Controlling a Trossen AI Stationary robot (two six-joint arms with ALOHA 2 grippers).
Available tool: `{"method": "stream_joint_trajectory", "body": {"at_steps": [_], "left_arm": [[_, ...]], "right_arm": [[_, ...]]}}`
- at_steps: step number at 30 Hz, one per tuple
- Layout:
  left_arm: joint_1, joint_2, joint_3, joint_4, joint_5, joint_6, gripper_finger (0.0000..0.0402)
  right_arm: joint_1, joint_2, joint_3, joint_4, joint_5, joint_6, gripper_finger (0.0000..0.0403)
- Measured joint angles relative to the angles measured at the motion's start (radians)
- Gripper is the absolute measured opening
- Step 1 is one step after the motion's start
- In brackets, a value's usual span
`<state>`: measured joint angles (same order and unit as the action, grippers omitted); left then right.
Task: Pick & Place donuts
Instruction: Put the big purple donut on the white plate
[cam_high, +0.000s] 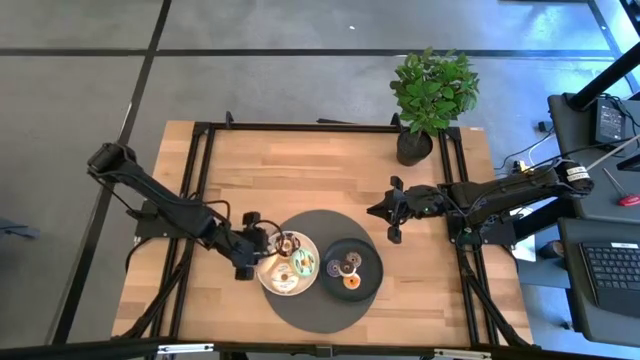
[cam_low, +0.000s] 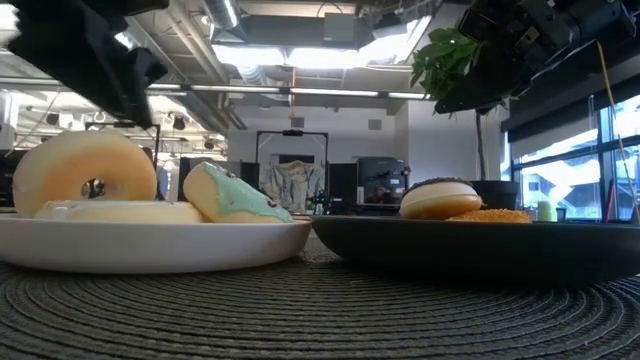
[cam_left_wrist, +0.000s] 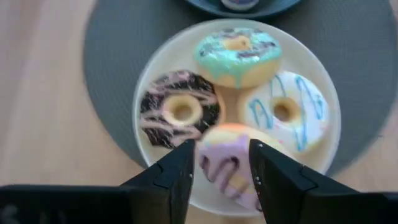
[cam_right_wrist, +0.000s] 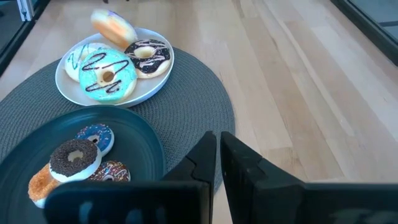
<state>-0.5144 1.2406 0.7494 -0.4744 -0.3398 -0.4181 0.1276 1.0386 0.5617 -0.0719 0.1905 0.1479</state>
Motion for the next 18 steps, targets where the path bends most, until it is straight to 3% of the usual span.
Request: {"method": "stream_joint_trajectory", "body": {"at_steps": [7, 18], "left_arm": [[-0.021, -0.016, 0.0, -0.107, 0.129, -0.122, 0.0147], [-0.049, 0.065, 0.0, -0.025, 0.202, -0.242, 0.0147]], "right_arm": [[0.0, 0.0, 0.0, 0.0, 0.0, -0.003, 0.0028], [0.0, 0.0, 0.0, 0.0, 0.0, -0.003, 0.0028]]}}
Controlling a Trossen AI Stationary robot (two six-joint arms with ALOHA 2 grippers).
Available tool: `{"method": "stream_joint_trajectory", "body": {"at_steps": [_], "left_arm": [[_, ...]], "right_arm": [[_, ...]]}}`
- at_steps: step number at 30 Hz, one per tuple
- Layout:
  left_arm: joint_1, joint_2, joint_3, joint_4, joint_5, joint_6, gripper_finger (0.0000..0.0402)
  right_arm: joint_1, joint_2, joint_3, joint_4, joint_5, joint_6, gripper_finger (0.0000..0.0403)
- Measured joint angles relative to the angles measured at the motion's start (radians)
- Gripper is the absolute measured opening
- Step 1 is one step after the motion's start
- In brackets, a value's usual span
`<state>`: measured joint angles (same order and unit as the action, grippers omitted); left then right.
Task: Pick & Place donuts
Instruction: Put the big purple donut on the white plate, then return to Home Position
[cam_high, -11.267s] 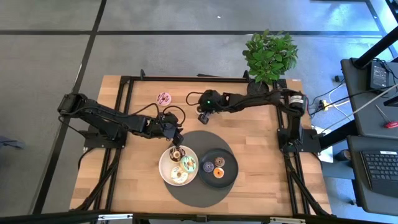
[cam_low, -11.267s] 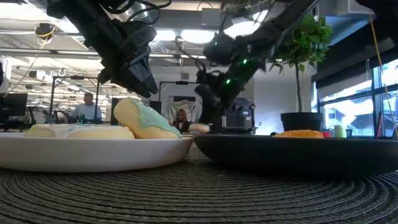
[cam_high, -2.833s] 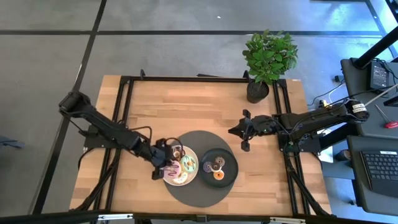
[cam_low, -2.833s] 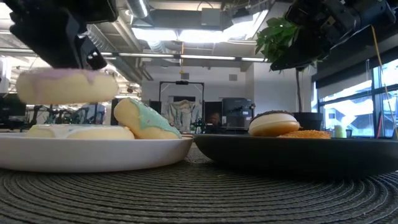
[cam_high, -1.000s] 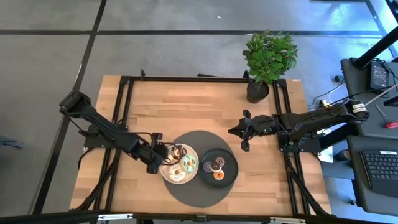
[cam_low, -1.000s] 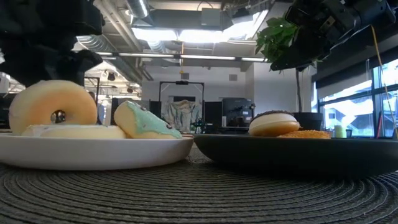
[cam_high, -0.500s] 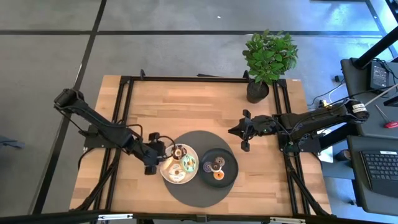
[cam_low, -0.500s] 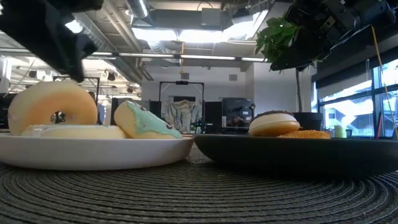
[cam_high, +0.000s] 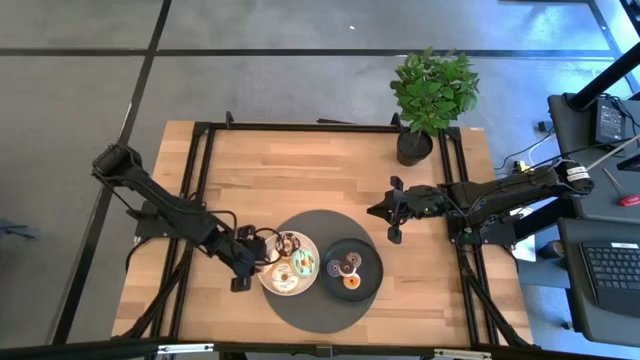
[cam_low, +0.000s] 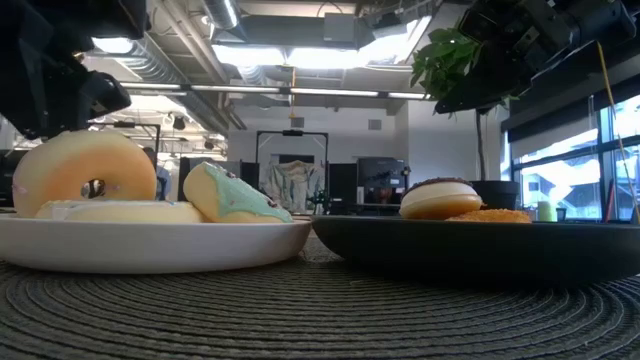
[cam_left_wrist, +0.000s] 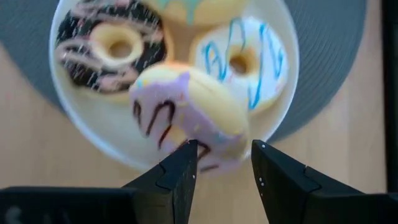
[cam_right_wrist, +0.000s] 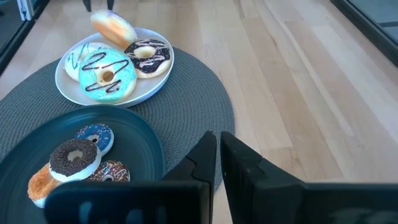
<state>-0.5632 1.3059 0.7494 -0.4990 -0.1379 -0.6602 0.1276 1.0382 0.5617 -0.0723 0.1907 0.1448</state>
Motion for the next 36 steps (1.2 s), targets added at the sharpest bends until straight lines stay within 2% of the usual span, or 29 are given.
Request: {"method": "stream_joint_trajectory", "body": {"at_steps": [6, 15, 20, 25, 27, 30, 32, 34, 36], "left_arm": [[0.003, 0.05, 0.0, 0.12, 0.0, 0.068, 0.0144], [0.026, 0.087, 0.0, 0.129, 0.009, 0.071, 0.0143], [0.048, 0.029, 0.0, 0.118, 0.018, 0.064, 0.0143], [0.089, -0.066, 0.0, 0.144, 0.007, 0.125, 0.0144], [0.11, -0.102, 0.0, 0.158, -0.04, 0.207, 0.0143], [0.139, -0.139, 0.0, 0.2, -0.225, 0.305, 0.0144], [0.174, -0.154, -0.001, 0.251, -0.307, 0.405, 0.0143], [0.237, -0.16, -0.012, 0.361, -0.249, 0.508, 0.0144], [0.315, -0.16, -0.036, 0.499, -0.07, 0.59, 0.0143]], "right_arm": [[0.0, 0.0, 0.0, 0.0, 0.0, -0.02, 0.0028], [0.0, 0.0, 0.0, 0.001, 0.0, -0.022, 0.0028], [0.0, 0.0, 0.0, 0.0, 0.0, -0.022, 0.0028], [0.0, 0.0, 0.0, 0.002, 0.002, -0.074, 0.0028], [0.0, 0.0, 0.0, 0.002, 0.002, -0.079, 0.0028], [-0.01, 0.0, 0.001, 0.002, -0.007, -0.005, 0.0028], [-0.032, 0.0, 0.001, 0.002, -0.067, 0.027, 0.0028], [-0.053, 0.002, 0.001, 0.003, -0.155, 0.029, 0.0028], [-0.065, 0.007, 0.002, 0.002, -0.206, 0.023, 0.0028]]}}
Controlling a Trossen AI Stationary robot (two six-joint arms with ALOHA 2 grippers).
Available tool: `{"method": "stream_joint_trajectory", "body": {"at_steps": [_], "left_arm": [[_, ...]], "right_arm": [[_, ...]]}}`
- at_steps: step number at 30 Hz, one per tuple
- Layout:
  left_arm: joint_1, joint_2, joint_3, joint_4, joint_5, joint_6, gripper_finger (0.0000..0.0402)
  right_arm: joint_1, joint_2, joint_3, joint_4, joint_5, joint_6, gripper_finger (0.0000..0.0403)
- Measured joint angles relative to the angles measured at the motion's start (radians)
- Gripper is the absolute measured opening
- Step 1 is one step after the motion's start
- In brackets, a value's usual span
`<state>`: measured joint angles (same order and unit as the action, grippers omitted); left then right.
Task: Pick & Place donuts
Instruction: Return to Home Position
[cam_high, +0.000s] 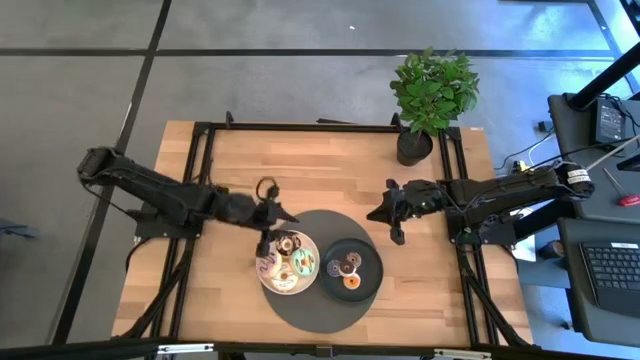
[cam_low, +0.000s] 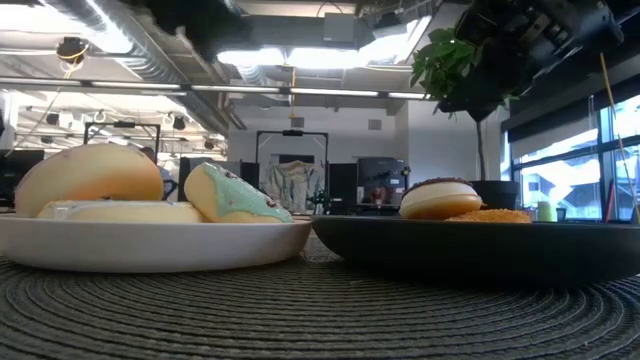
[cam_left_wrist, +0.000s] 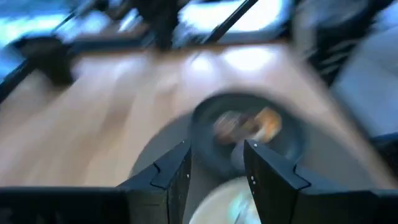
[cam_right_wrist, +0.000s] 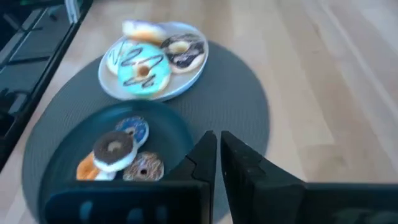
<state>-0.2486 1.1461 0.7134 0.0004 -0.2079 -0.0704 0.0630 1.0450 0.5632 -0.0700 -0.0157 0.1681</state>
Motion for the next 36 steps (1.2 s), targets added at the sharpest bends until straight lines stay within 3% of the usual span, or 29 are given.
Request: {"method": "stream_joint_trajectory", "body": {"at_steps": [3, 9, 14, 21, 36], "left_arm": [[0.115, 0.009, -0.048, 0.177, 0.243, 0.054, 0.0144], [0.289, -0.124, -0.16, 0.151, 0.316, 0.011, 0.0143], [0.347, -0.31, -0.287, 0.186, 0.233, 0.031, 0.0144], [0.43, -0.557, -0.423, 0.184, 0.231, 0.029, 0.0144], [0.578, -0.905, -0.58, 0.15, 0.208, -0.068, 0.0143]], "right_arm": [[-0.011, 0.0, 0.0, -0.002, -0.005, -0.024, 0.0028], [-0.018, -0.077, -0.058, -0.03, -0.013, -0.064, 0.0028], [-0.052, -0.269, -0.201, 0.074, -0.022, -0.046, 0.0028], [-0.092, -0.514, -0.275, 0.088, -0.143, -0.082, 0.0028], [-0.139, -0.834, -0.357, -0.007, -0.144, -0.099, 0.0028]]}}
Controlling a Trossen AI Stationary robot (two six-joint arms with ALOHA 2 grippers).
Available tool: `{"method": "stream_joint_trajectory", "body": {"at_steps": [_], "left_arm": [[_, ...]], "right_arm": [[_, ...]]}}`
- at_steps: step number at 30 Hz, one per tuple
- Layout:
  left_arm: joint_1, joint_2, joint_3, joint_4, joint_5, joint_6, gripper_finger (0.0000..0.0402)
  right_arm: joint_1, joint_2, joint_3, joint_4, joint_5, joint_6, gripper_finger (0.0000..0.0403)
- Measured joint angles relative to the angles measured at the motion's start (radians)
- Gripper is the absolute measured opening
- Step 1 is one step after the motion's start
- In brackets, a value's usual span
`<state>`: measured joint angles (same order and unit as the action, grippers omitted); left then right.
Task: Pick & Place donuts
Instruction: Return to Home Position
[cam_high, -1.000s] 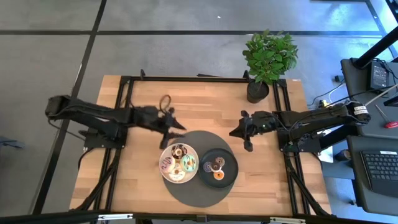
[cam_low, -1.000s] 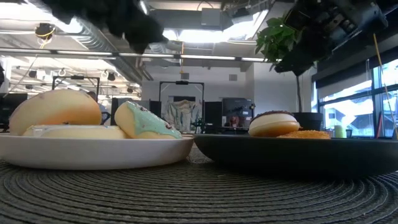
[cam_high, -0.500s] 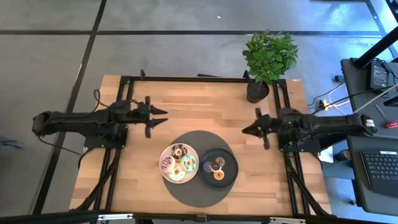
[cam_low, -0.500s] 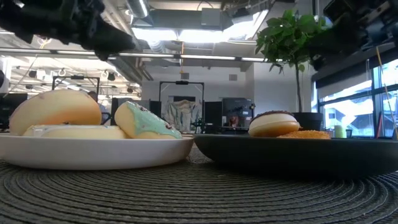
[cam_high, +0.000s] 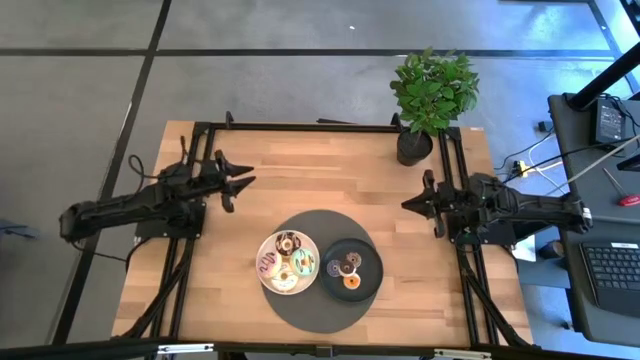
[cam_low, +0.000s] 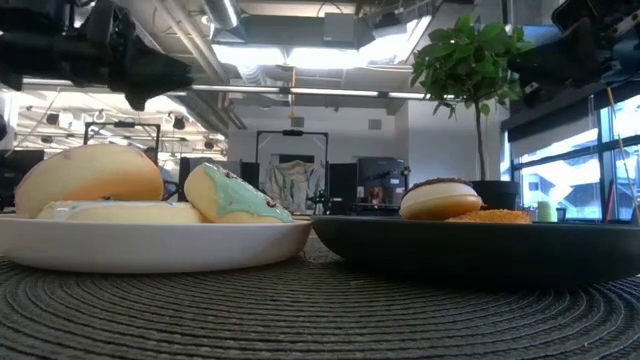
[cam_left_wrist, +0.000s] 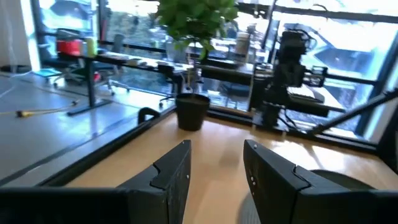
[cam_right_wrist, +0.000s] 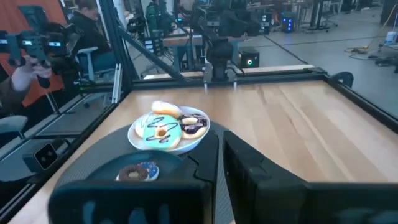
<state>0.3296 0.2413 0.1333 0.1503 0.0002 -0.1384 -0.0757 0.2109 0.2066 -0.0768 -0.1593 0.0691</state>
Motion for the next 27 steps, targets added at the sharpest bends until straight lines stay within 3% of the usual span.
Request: {"method": "stream_joint_trajectory", "body": {"at_steps": [11, 14, 19, 27], "left_arm": [[0.085, -0.186, 0.0, -0.084, 0.061, -0.007, 0.0143], [0.093, -0.2, -0.012, -0.123, 0.061, -0.021, 0.0143], [0.11, -0.207, -0.123, -0.048, 0.053, -0.081, 0.0143], [0.14, -0.208, -0.125, -0.041, 0.033, -0.084, 0.0143]], "right_arm": [[0.0, -0.121, -0.001, -0.097, 0.0, -0.003, 0.0028], [0.0, -0.146, -0.001, -0.118, 0.001, -0.003, 0.0028], [0.0, -0.169, -0.002, -0.128, 0.001, -0.003, 0.0028], [0.0, -0.169, -0.002, -0.146, 0.035, -0.003, 0.0028]]}}
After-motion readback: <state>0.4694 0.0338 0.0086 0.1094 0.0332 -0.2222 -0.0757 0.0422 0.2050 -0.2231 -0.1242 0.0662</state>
